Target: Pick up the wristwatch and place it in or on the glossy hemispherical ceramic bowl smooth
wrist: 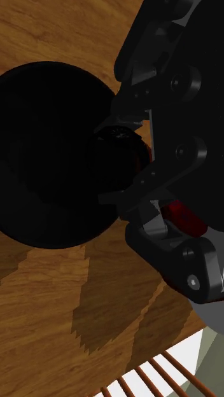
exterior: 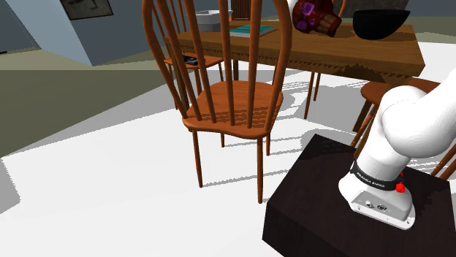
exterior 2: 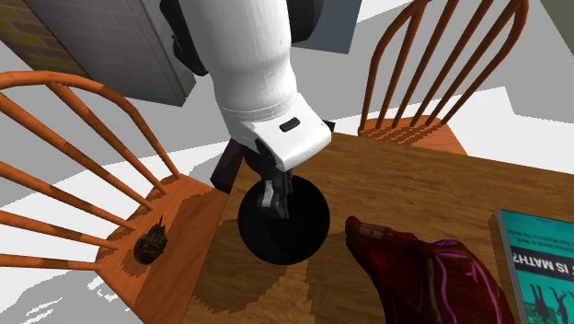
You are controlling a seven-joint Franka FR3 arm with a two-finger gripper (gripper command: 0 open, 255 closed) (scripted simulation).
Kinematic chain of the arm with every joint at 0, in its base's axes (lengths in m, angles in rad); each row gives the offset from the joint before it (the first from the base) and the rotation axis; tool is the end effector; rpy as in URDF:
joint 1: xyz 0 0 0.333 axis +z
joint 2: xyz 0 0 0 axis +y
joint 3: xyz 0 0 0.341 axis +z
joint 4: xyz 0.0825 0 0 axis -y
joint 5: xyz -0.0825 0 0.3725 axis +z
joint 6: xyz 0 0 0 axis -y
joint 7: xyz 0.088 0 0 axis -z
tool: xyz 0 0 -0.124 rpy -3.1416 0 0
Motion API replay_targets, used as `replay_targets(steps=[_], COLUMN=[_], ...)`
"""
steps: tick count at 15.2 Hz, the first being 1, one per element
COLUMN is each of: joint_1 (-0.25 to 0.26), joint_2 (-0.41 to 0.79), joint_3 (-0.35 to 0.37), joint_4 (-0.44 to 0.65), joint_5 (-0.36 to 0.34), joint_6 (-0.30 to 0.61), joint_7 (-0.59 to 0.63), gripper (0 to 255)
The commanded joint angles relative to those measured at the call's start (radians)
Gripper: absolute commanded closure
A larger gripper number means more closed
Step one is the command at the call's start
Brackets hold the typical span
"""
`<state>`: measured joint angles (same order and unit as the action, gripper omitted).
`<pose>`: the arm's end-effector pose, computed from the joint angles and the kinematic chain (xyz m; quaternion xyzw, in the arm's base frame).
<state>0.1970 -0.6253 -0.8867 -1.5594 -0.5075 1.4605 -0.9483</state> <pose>0.1350 -0.4329 0.7527 0.9874 0.0761 0.0911 0.1048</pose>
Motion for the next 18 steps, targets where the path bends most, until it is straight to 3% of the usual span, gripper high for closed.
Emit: replay_targets(steps=[1, 10, 18], joint_1=[-0.004, -0.053, -0.053], joint_2=[-0.011, -0.085, -0.085], joint_3=[-0.005, 0.01, 0.01], joint_4=[-0.028, -0.201, -0.201], joint_5=[-0.007, -0.046, -0.046], joint_6=[0.021, 0.119, 0.119], joint_7=[0.002, 0.037, 0.037], gripper=[255, 255, 255])
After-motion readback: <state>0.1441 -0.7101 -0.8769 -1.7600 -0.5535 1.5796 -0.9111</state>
